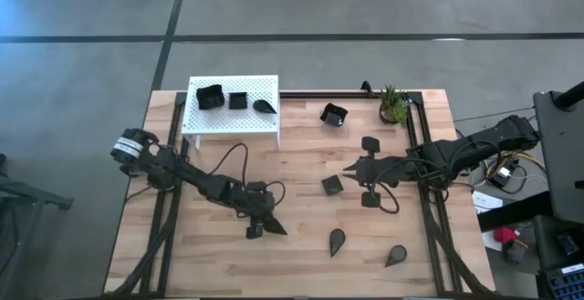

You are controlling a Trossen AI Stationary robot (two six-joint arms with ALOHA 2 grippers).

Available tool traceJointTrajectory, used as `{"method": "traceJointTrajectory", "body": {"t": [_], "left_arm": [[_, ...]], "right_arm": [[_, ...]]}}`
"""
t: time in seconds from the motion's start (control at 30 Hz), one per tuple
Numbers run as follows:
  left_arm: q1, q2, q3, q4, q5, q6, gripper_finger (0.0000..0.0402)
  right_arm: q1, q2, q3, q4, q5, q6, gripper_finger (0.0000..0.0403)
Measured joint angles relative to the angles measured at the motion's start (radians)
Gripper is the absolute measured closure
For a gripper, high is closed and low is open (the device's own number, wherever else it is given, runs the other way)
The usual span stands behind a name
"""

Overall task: Pick & Place Mini shaped plates
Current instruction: Stack the drop shaped plate on top of the other drop shaped plate on the shelf

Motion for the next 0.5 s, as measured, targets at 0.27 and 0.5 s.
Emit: {"method": "traceJointTrajectory", "body": {"t": [0.27,0.5], "left_arm": [[0.001,0.003,0.000,0.000,0.015,-0.001,0.0344],[0.003,0.005,0.000,-0.011,0.014,0.018,0.0384]], "right_arm": [[0.000,0.000,0.000,0.000,0.000,0.000,0.0344],[0.000,0.000,0.000,0.000,0.001,0.000,0.0344]]}}
